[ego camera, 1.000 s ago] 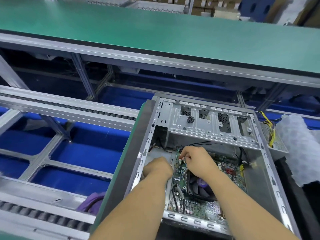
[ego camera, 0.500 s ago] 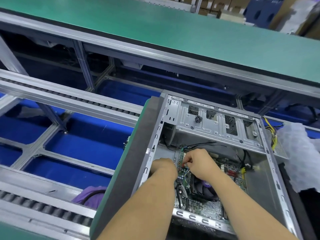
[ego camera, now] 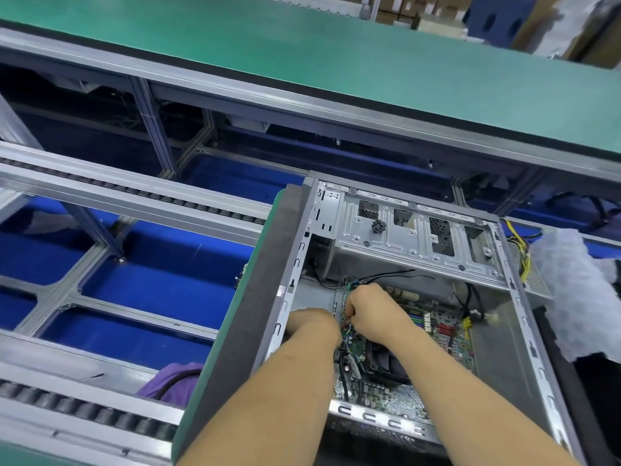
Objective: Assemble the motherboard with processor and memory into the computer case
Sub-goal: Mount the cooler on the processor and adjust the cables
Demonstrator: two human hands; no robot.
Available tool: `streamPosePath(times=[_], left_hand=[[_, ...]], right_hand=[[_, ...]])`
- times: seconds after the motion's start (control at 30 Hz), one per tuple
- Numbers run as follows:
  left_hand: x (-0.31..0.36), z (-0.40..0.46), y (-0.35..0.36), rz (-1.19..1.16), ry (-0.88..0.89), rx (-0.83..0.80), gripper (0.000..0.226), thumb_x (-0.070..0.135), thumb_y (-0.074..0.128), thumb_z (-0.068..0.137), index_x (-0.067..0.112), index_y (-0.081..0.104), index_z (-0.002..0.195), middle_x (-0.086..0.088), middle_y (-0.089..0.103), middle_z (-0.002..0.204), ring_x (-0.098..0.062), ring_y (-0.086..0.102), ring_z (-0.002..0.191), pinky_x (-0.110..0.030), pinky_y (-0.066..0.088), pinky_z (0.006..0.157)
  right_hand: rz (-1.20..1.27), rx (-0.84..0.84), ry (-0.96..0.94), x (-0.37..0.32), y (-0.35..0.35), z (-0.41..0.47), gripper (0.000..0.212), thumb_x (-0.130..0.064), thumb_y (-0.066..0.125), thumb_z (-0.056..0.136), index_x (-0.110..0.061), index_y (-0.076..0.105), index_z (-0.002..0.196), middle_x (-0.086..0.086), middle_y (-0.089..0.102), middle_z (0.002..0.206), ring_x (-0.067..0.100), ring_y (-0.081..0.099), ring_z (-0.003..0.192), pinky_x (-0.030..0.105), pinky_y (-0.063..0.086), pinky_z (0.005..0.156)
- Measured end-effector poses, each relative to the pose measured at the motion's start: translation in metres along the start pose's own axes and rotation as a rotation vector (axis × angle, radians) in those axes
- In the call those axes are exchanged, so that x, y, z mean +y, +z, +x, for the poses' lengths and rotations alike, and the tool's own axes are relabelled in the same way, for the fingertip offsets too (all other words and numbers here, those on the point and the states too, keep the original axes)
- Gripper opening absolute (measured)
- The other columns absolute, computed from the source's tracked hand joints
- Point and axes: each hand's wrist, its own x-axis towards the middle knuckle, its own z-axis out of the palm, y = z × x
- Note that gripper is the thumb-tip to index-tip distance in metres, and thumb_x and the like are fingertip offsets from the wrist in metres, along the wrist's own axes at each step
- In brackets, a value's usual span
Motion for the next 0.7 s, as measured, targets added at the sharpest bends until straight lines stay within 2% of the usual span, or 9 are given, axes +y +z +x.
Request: streamPosePath(times=[0.1, 0.27, 0.33, 0.4, 0.47, 0.57, 0.7], left_hand=[[0.0000, -0.0007, -0.0005, -0.004, -0.001, -0.004, 0.036, 0.018, 0.055, 0.094, 0.019, 0.059, 0.129, -0.002, 0.060, 0.130, -0.024, 0.058, 0.117, -0.035, 0.048, 0.095], [-0.0002, -0.0015, -0.0010, -0.019, -0.006, -0.013, 0.037, 0.016, 0.055, 0.093, 0.019, 0.058, 0.129, -0.002, 0.060, 0.129, -0.024, 0.059, 0.116, -0.036, 0.048, 0.096], [-0.0004, -0.0020, -0.0015, -0.030, -0.010, -0.022, 0.036, 0.017, 0.055, 0.092, 0.020, 0.059, 0.128, -0.002, 0.060, 0.128, -0.024, 0.059, 0.115, -0.037, 0.048, 0.096], [-0.0004, -0.0025, -0.0020, -0.044, -0.016, -0.029, 0.036, 0.018, 0.056, 0.092, 0.020, 0.059, 0.127, -0.002, 0.061, 0.127, -0.024, 0.060, 0.114, -0.038, 0.048, 0.097], [-0.0002, -0.0025, -0.0020, -0.046, -0.014, -0.027, 0.035, 0.018, 0.055, 0.092, 0.019, 0.059, 0.127, -0.003, 0.061, 0.127, -0.025, 0.060, 0.114, -0.038, 0.049, 0.096], [-0.0001, -0.0026, -0.0021, -0.040, -0.007, -0.024, 0.035, 0.018, 0.055, 0.092, 0.019, 0.059, 0.127, -0.003, 0.061, 0.126, -0.024, 0.060, 0.113, -0.036, 0.049, 0.093], [0.0003, -0.0026, -0.0021, -0.041, -0.003, -0.022, 0.035, 0.018, 0.055, 0.093, 0.019, 0.059, 0.127, -0.003, 0.061, 0.126, -0.024, 0.060, 0.113, -0.036, 0.049, 0.094]], right_hand=[[0.042, 0.024, -0.008, 0.0040, 0.0007, -0.0003, 0.031, 0.007, 0.056, 0.086, -0.008, 0.078, 0.102, 0.010, 0.075, 0.105, 0.027, 0.068, 0.097, 0.030, 0.055, 0.085], [0.087, 0.057, -0.013, 0.0047, 0.0013, -0.0021, 0.030, 0.007, 0.058, 0.085, -0.008, 0.080, 0.099, 0.007, 0.076, 0.102, 0.023, 0.068, 0.097, 0.024, 0.050, 0.080], [0.107, 0.057, -0.006, 0.0048, 0.0017, -0.0017, 0.027, 0.008, 0.058, 0.083, -0.005, 0.079, 0.092, 0.010, 0.076, 0.098, 0.026, 0.069, 0.095, 0.027, 0.054, 0.081], [0.109, 0.051, -0.012, 0.0048, 0.0015, -0.0023, 0.020, 0.008, 0.058, 0.081, 0.002, 0.076, 0.086, 0.017, 0.075, 0.094, 0.033, 0.068, 0.094, 0.038, 0.057, 0.082], [0.106, 0.052, -0.017, 0.0051, 0.0015, -0.0026, 0.018, 0.009, 0.058, 0.080, 0.003, 0.074, 0.086, 0.017, 0.074, 0.093, 0.033, 0.068, 0.093, 0.041, 0.057, 0.083], [0.117, 0.055, -0.016, 0.0057, 0.0016, -0.0030, 0.024, 0.008, 0.059, 0.082, -0.005, 0.079, 0.087, 0.007, 0.076, 0.094, 0.023, 0.069, 0.088, 0.036, 0.057, 0.084], [0.114, 0.068, -0.017, 0.0072, 0.0023, -0.0023, 0.026, 0.008, 0.059, 0.080, -0.008, 0.079, 0.083, 0.002, 0.076, 0.089, 0.017, 0.065, 0.080, 0.030, 0.055, 0.080]])
